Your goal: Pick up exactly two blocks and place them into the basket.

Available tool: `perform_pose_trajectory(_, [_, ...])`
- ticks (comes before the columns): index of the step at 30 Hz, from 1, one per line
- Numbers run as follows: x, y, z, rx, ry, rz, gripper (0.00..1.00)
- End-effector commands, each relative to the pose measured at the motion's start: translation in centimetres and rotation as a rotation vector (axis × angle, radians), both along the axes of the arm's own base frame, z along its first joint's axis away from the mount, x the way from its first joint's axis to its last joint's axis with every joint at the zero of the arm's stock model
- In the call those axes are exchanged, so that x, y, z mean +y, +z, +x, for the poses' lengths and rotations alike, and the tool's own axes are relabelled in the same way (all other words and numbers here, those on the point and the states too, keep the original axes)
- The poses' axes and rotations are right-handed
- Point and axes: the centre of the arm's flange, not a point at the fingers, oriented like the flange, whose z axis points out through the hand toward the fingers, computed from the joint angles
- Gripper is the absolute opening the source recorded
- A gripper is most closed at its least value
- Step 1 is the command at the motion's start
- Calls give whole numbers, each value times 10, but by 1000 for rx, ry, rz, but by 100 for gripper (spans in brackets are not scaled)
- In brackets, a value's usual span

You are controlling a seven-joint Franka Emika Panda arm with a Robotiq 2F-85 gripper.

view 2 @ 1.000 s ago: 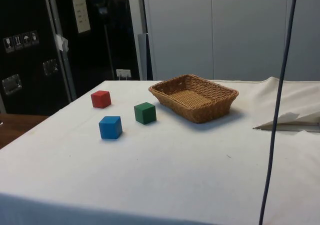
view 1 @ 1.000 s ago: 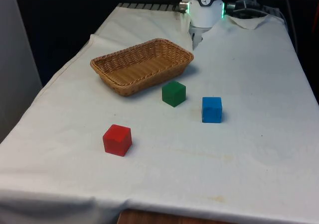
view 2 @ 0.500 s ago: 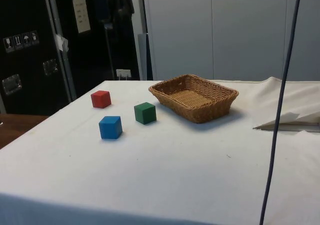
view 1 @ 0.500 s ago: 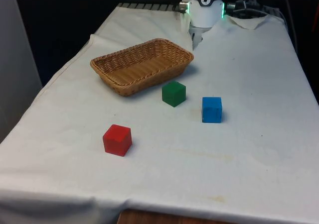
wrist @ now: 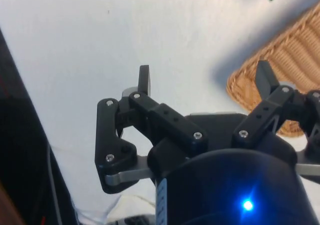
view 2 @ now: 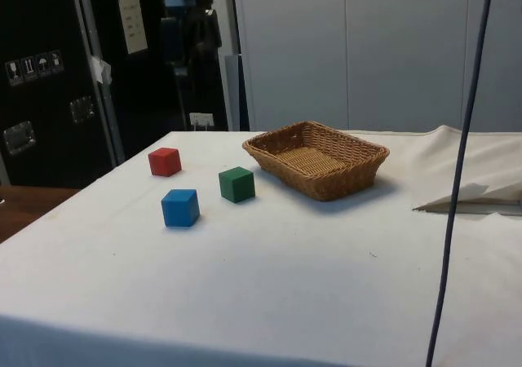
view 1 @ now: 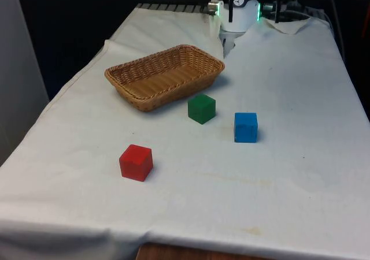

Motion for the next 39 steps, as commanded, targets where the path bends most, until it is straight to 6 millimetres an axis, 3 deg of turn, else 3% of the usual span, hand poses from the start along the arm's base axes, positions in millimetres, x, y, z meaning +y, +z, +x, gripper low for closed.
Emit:
perform_pose_trajectory(1, [4, -3, 4, -4, -1, -3, 100])
perform_pose_trajectory(22, [52, -43, 39, -50, 13, -23, 100])
perform_pose_trajectory(30, [49, -67, 42, -68, 14, -22, 100])
perform_pose_trajectory(39, [27, -94, 44, -78, 27, -24, 100])
